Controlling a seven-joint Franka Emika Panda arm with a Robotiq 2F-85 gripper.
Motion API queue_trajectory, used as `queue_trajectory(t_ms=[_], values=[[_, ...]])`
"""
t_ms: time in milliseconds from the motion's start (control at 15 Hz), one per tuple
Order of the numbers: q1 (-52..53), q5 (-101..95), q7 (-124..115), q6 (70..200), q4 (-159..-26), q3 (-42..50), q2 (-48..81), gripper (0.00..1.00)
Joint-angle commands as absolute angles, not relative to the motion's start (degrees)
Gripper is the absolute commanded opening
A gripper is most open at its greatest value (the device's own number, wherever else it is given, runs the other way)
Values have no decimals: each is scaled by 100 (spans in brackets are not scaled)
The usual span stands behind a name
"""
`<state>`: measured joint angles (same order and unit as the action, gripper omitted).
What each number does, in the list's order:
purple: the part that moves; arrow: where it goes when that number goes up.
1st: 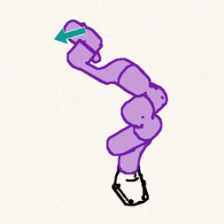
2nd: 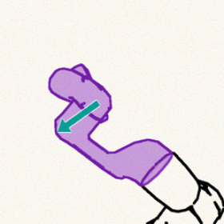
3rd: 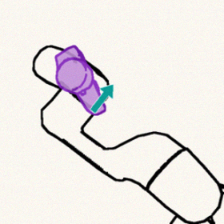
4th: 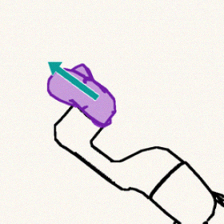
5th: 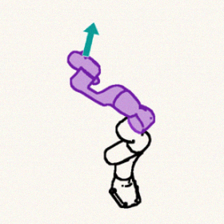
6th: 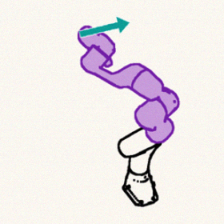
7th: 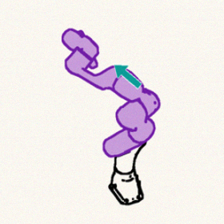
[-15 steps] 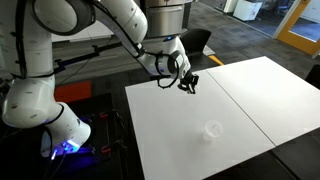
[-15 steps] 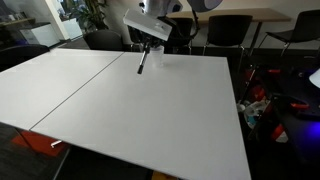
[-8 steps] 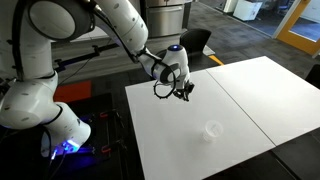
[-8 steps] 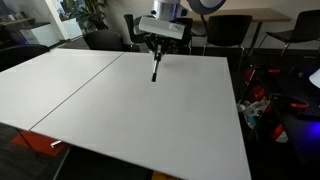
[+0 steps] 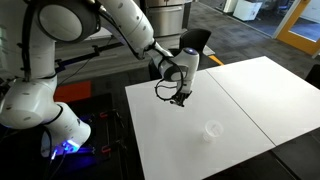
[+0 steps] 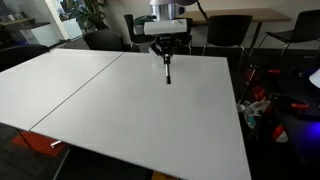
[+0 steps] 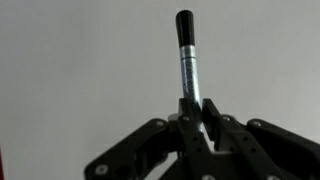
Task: Take the marker from the clear cup and place it on the table
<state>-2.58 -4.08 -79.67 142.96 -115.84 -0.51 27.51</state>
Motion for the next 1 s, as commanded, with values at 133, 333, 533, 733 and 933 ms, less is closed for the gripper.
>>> queue_trajectory(t_ms=[133, 333, 533, 733, 933], values=[[297, -352, -7784, 13147, -10372, 400, 3604, 4], [482, -436, -7810, 12766, -9926, 519, 3948, 51], [646, -514, -7895, 12542, -9658, 639, 4127, 73], [959, -889, -8145, 12784, -9886, 887, 3975, 96], [1313, -1491, -8556, 13144, -10254, 1158, 3729, 100]])
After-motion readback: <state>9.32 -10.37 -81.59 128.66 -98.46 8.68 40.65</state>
